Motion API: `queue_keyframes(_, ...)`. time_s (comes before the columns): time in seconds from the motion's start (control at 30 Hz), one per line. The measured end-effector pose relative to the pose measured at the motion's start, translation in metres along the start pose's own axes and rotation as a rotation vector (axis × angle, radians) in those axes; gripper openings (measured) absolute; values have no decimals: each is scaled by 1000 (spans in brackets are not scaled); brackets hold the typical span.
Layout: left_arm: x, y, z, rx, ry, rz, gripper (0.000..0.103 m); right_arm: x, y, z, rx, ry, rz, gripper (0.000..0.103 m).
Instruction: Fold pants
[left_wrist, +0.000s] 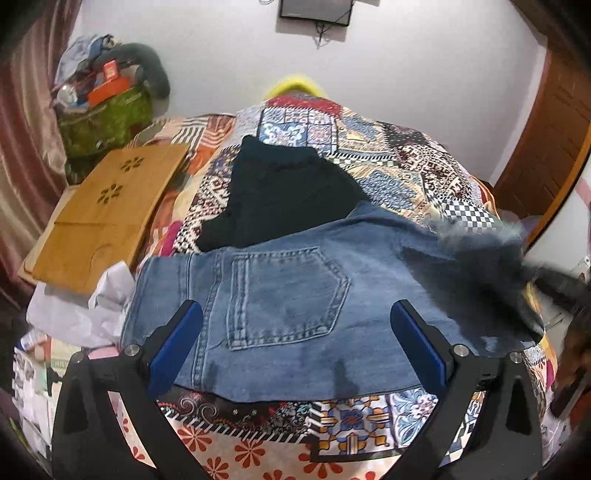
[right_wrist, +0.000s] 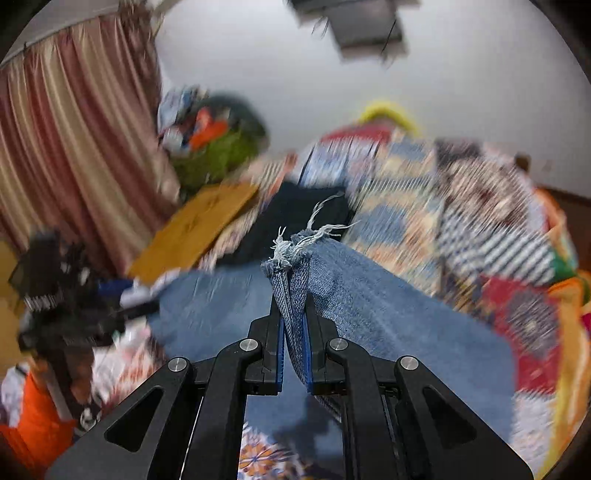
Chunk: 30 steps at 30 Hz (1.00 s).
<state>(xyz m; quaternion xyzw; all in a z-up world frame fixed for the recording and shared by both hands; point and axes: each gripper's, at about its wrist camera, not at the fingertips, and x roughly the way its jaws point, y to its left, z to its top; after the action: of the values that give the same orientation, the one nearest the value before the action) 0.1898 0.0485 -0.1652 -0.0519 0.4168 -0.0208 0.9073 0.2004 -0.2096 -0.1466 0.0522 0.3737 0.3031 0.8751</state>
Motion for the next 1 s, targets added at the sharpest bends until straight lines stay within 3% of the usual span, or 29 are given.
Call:
queue_keyframes(0.13,2,1,-4,-7,10,8,103,44,3,-25,-4,154,27,9)
queue_keyframes(0.23,4,-3,-2,4,14,13,103,57,2,-34,-8,214,28,13)
queue_keyframes(0.3,5,-9,2,16,13,15,103,56,1,-34,-2,222,42,18)
queue_keyframes(0.43,3,-24,11,44,1,5,103,47,-11,-20,45,238,107,45)
queue_keyframes(0.57,7,-48,23,89,0,-13,103,16,-15,-19,69,171,100,52)
queue_keyframes(0.77,43,-98,36,180,57,-50,103,-13,-63,-16,93,98,-66,61)
queue_keyframes(1.0,109,-142,18,288,204,4,103,-1,-109,-52,139,218,-186,61)
